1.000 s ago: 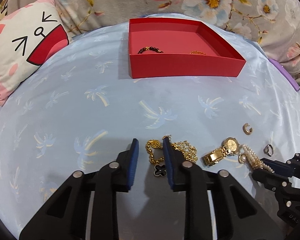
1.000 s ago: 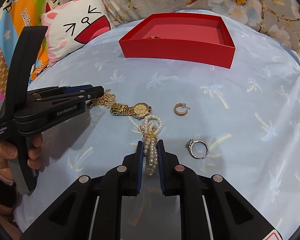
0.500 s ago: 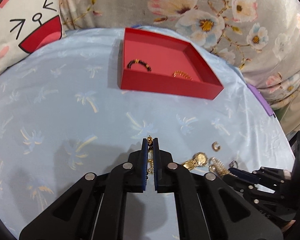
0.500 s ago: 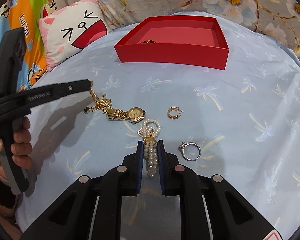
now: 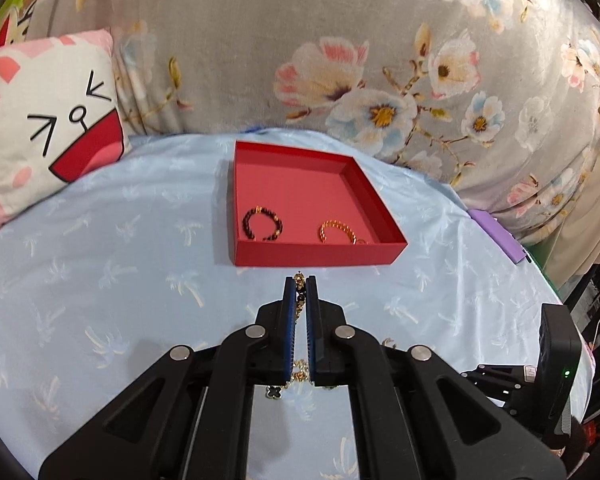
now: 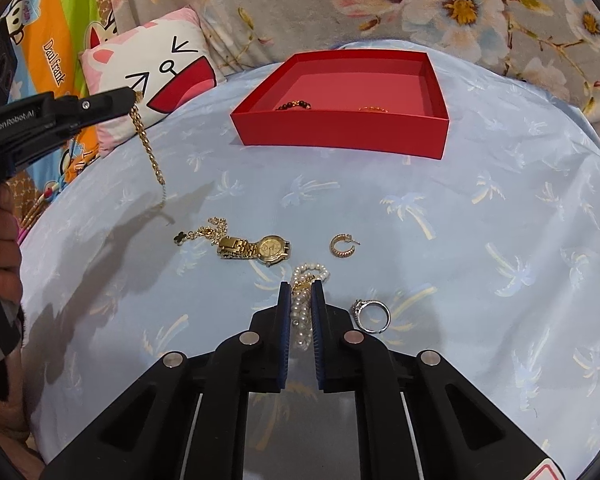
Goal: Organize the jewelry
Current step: 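Carry the pendant and necklace into the red box and open both tools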
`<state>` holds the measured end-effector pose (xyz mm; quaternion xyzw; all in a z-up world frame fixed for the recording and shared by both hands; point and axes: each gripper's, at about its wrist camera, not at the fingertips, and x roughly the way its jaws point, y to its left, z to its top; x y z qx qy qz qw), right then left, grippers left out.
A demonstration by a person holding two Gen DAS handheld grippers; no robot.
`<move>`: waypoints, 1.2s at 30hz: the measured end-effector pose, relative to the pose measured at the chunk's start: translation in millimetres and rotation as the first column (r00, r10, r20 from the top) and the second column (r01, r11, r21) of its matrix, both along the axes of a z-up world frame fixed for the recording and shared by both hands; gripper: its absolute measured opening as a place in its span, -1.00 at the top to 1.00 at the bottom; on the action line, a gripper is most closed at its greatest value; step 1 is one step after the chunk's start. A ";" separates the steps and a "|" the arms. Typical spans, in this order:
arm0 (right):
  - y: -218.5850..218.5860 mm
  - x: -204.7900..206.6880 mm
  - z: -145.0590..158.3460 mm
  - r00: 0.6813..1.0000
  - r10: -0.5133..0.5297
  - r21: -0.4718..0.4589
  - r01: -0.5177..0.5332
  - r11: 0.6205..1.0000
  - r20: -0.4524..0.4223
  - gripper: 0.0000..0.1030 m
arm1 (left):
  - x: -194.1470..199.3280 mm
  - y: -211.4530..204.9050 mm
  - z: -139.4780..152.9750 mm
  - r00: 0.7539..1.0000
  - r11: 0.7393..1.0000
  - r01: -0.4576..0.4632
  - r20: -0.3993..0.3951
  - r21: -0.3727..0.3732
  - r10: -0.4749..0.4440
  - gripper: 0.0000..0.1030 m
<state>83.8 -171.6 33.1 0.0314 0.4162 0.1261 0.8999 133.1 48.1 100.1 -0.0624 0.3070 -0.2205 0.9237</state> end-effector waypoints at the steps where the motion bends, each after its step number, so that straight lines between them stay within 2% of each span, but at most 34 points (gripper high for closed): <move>1: -1.0 -0.2 1.7 1.000 -0.004 0.002 0.004 1.000 0.004 0.83 | -0.9 0.4 4.4 1.000 1.000 -0.002 0.010 0.003 0.002 0.93; 9: -13.5 1.5 25.3 0.999 -0.027 0.024 0.025 0.999 0.047 0.83 | 0.7 -1.9 30.9 0.998 1.000 0.000 0.065 0.019 -0.001 0.93; 17: -28.6 34.0 69.4 0.993 -0.030 -0.006 0.031 1.000 0.114 0.83 | 26.6 -15.2 52.9 0.993 0.999 0.002 0.117 0.048 -0.007 0.93; 21: -37.1 64.5 89.4 0.989 -0.043 -0.008 0.045 0.999 0.142 0.83 | 54.8 -25.3 59.1 0.991 0.998 -0.011 0.135 0.069 0.001 0.92; 28: -50.3 133.7 103.8 0.989 -0.075 0.024 0.073 0.997 0.128 0.83 | 114.6 -47.9 62.2 0.990 0.996 -0.025 0.144 0.089 0.012 0.92; 36: -60.4 208.6 86.1 0.987 -0.129 0.014 0.128 0.992 0.091 0.83 | 180.3 -80.2 46.9 0.991 0.990 -0.038 0.131 0.139 0.020 0.92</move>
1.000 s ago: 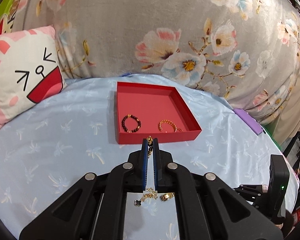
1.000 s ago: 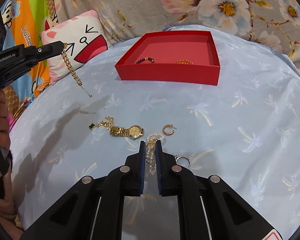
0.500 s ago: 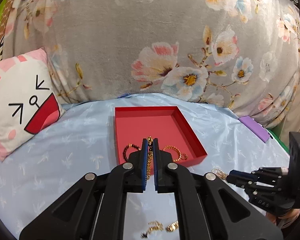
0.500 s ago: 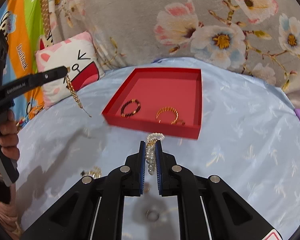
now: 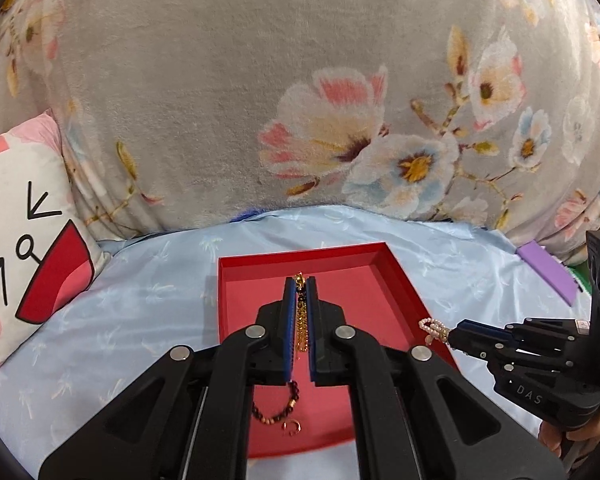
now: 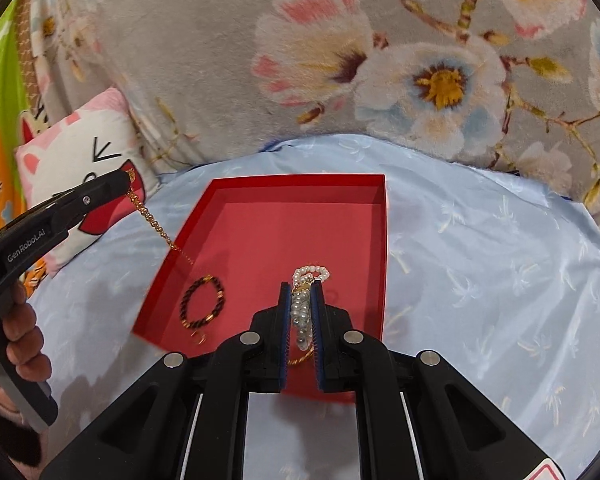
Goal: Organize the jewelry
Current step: 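Carry the pendant and necklace into the red box and open both tools, then move both tools back toward the remaining jewelry, right tool over the silver ring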
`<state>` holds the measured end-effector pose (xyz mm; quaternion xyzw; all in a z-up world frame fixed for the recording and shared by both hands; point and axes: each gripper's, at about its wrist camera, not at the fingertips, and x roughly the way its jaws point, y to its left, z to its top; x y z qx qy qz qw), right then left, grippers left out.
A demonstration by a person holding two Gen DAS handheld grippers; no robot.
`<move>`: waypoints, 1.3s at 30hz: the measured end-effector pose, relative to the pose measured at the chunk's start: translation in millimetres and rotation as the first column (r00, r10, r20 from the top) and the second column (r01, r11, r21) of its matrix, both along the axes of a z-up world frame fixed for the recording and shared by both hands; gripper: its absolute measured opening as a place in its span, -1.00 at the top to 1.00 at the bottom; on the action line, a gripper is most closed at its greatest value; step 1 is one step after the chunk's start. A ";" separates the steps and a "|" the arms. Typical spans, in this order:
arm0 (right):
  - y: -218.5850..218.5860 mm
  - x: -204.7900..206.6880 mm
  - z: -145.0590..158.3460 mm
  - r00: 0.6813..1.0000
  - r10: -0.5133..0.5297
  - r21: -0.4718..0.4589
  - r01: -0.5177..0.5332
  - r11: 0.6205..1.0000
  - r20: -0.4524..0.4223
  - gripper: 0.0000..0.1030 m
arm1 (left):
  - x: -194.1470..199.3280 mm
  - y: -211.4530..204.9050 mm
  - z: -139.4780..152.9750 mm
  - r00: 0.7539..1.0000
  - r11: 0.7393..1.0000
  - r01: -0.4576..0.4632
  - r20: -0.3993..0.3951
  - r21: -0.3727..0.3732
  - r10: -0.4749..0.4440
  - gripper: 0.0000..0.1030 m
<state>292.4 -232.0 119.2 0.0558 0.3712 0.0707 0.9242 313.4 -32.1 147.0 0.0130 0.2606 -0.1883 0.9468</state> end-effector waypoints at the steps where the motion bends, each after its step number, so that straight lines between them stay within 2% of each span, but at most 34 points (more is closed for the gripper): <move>1: -1.6 8.9 -5.3 1.000 -0.004 0.002 0.004 1.000 -0.010 0.83 | 6.9 -3.8 -3.7 1.000 1.000 -0.006 -0.002 0.008 0.006 0.92; 9: -11.1 51.3 -30.1 0.999 -0.025 0.021 0.026 0.999 -0.029 0.83 | 56.5 -31.5 -35.4 0.998 1.000 -0.010 -0.056 0.027 0.012 0.92; 19: -9.6 78.4 -60.4 0.995 -0.035 -0.014 0.033 0.999 -0.091 0.80 | 85.2 -50.6 -63.2 0.993 0.999 -0.017 -0.114 0.045 0.022 0.89; 22: -10.9 75.4 -61.8 0.996 -0.050 -0.038 0.047 0.998 -0.075 0.71 | 89.4 -46.6 -71.5 0.989 0.999 -0.038 -0.142 0.029 0.041 0.87; 25: -14.3 69.6 -57.8 0.997 -0.052 -0.024 0.050 0.998 -0.064 0.69 | 89.8 -40.6 -73.8 0.986 0.998 -0.060 -0.154 0.016 0.061 0.63; 26: -15.2 66.8 -56.4 0.997 -0.053 -0.023 0.052 0.998 -0.059 0.69 | 88.7 -37.7 -73.7 0.986 0.998 -0.064 -0.154 0.008 0.065 0.61; 34: -12.9 32.9 -45.0 0.999 -0.034 -0.006 0.034 0.999 -0.036 0.69 | 62.1 -14.0 -65.7 0.986 0.997 -0.081 -0.143 -0.001 0.080 0.61; 39: -10.1 -8.7 -38.1 1.000 -0.006 0.012 0.006 1.000 -0.022 0.69 | 23.1 6.4 -58.9 0.991 0.998 -0.061 -0.115 0.003 0.061 0.61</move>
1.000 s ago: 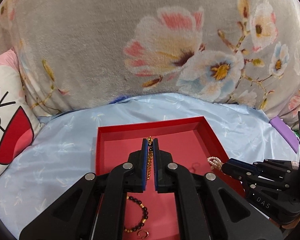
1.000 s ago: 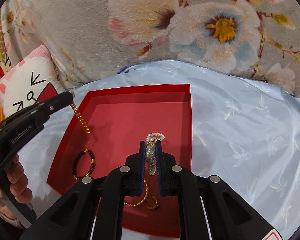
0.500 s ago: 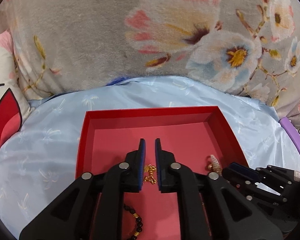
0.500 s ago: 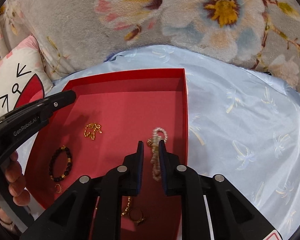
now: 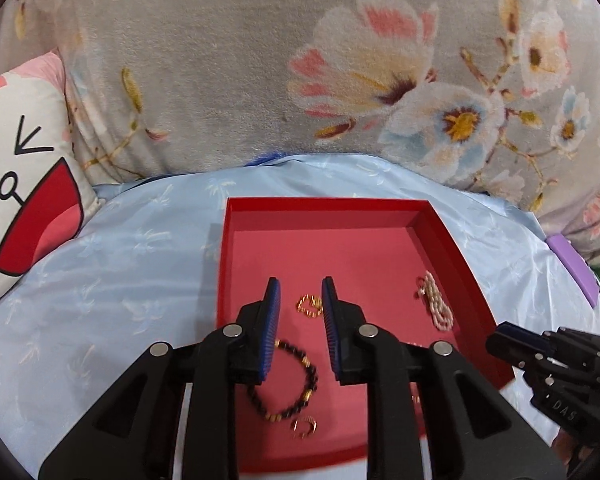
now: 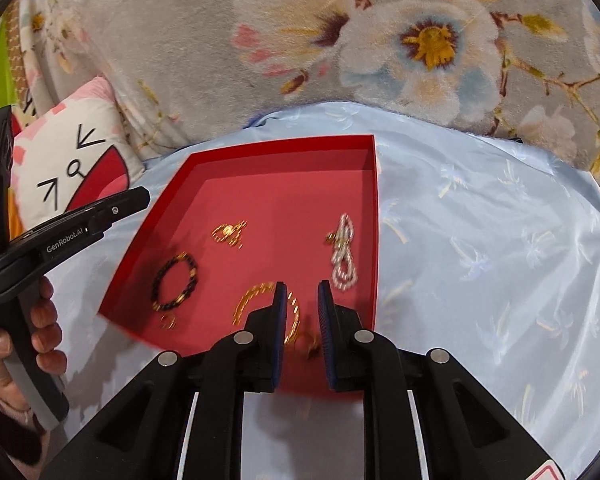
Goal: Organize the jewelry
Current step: 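Move both tools back toward the remaining jewelry, right tool over the silver ring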
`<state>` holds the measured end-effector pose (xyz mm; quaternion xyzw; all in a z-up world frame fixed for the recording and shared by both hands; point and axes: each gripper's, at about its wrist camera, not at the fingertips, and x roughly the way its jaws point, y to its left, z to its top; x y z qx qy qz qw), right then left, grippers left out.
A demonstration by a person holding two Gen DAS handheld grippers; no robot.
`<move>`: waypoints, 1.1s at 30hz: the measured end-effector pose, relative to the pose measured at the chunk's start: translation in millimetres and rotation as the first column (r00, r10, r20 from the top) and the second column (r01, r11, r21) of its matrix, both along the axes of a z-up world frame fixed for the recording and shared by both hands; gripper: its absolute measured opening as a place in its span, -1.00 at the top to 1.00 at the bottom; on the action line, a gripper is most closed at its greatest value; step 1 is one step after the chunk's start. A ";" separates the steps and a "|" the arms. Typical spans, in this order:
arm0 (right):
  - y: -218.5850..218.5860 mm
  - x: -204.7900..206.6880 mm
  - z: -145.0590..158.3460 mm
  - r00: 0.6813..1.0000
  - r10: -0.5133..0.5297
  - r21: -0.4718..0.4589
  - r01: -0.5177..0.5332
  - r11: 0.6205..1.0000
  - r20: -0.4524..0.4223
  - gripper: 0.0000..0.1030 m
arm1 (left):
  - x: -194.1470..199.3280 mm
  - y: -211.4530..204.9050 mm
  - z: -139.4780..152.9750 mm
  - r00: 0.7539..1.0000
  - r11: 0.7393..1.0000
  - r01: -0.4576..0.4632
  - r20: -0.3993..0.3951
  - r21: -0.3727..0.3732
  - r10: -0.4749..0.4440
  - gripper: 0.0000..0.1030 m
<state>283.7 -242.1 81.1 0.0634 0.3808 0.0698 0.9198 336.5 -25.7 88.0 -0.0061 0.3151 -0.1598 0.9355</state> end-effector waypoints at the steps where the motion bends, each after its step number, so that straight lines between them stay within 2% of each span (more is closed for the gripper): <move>1: 0.3 -10.9 1.0 1.000 0.002 0.001 -0.002 1.000 0.002 0.69 | -10.1 4.1 1.1 1.000 1.000 0.004 0.008 0.008 -0.004 0.60; 7: 6.4 -68.2 -1.7 1.000 0.026 0.004 -0.026 1.000 -0.015 0.69 | -63.8 29.4 1.9 1.000 1.000 0.004 0.003 0.002 -0.004 0.59; 12: 14.4 -113.5 -9.5 0.999 0.044 -0.002 -0.044 0.999 -0.030 0.69 | -103.1 47.4 -8.4 1.000 1.000 -0.020 -0.008 0.002 0.020 0.48; 17: 24.0 -151.4 -19.3 0.997 0.060 0.002 -0.060 0.998 -0.038 0.62 | -138.6 58.7 -36.3 0.996 1.000 -0.012 -0.087 -0.004 0.012 0.44; 19: 26.2 -160.9 -23.3 0.997 0.062 0.005 -0.062 0.998 -0.043 0.56 | -150.6 59.7 -47.7 0.994 1.000 0.003 -0.111 0.005 -0.002 0.44; 25: 27.2 -179.9 -34.9 0.997 0.057 0.034 -0.055 0.998 -0.060 0.56 | -179.9 59.1 -74.8 0.987 0.999 0.037 -0.159 -0.009 -0.038 0.44; 28: 27.1 -185.0 -38.6 0.997 0.051 0.039 -0.048 0.998 -0.063 0.56 | -190.3 54.2 -81.1 0.986 0.999 0.054 -0.158 0.010 -0.052 0.44; 33: 29.4 -185.7 -46.1 0.996 0.048 0.025 -0.047 0.999 -0.078 0.56 | -194.0 53.1 -85.0 0.980 0.997 0.072 -0.185 -0.014 -0.073 0.44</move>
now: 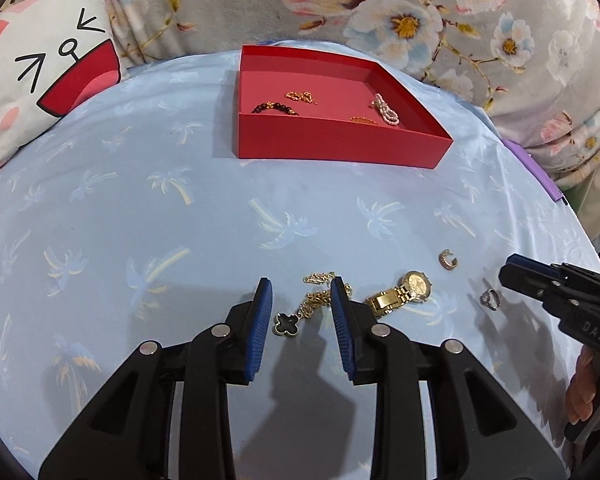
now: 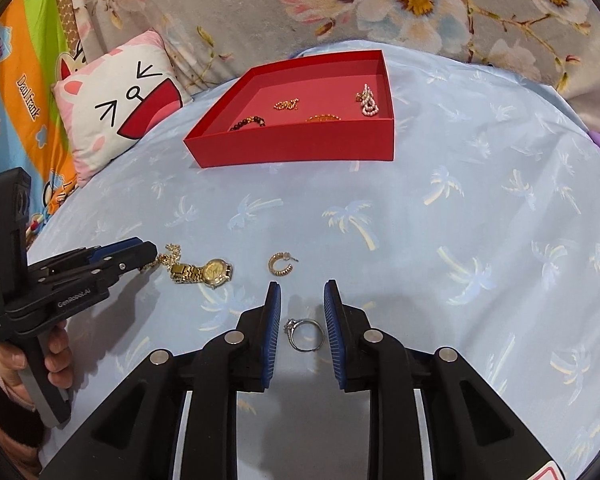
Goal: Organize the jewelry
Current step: 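Move both tools back toward the remaining jewelry, right tool over the silver ring, then grasp the black clover pendant necklace with the left tool while the right tool grasps the gold watch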
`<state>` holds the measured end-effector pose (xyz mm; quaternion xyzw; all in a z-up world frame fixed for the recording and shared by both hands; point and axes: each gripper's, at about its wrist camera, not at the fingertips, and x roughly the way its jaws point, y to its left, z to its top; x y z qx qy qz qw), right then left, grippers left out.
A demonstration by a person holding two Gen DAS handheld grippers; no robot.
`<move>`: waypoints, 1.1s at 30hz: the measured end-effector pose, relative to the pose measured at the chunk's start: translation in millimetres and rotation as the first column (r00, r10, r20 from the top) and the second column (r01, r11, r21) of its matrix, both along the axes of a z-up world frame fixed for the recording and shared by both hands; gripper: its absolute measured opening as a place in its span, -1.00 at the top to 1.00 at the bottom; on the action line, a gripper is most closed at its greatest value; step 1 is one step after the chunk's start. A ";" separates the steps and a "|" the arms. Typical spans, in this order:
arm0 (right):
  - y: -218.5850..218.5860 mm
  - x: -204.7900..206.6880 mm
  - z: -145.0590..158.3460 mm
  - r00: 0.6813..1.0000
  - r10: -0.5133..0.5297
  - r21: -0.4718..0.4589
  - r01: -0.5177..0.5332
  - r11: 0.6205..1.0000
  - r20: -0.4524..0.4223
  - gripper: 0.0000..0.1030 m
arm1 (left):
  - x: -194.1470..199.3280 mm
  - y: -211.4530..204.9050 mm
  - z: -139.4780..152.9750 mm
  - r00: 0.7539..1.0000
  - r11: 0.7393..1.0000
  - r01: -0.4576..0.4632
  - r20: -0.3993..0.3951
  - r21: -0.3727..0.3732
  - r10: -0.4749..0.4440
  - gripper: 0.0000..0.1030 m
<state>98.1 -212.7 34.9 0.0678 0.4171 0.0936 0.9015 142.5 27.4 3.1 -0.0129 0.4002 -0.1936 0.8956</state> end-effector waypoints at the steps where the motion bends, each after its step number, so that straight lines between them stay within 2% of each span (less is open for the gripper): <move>1: 0.6 0.7 -1.2 1.000 0.003 0.003 -0.003 1.000 -0.005 0.56 | -0.4 0.1 -0.8 1.000 1.000 0.002 -0.006 0.002 -0.002 0.44; 4: 2.8 0.9 -3.3 1.000 0.005 -0.013 -0.005 1.000 -0.006 0.56 | 0.0 1.8 -4.9 0.999 1.000 0.010 -0.034 -0.002 -0.010 0.44; 15: 3.6 1.4 -4.2 1.000 0.006 -0.017 -0.006 1.000 -0.003 0.55 | -3.1 -4.0 -4.4 0.999 0.999 0.025 -0.024 0.033 -0.024 0.44; 19: 2.9 0.4 -3.4 1.000 0.004 -0.018 -0.004 1.000 0.003 0.55 | -3.6 -7.0 -5.3 0.999 0.999 0.039 -0.028 0.036 -0.038 0.77; 25: 5.5 -0.7 -3.3 1.000 0.012 -0.019 -0.012 1.000 0.005 0.55 | -3.2 -5.1 -4.9 0.999 0.999 0.031 -0.029 0.018 -0.031 0.81; 26: 6.2 -0.8 -3.0 1.000 0.013 -0.018 -0.013 1.000 0.005 0.55 | -3.9 -3.7 -4.3 0.999 1.000 0.028 -0.025 0.011 -0.028 1.00; 33: 19.1 -1.2 -3.8 0.999 0.052 -0.021 -0.052 0.998 0.003 0.55 | -5.1 13.5 12.5 1.000 0.999 -0.006 0.019 -0.044 0.007 1.00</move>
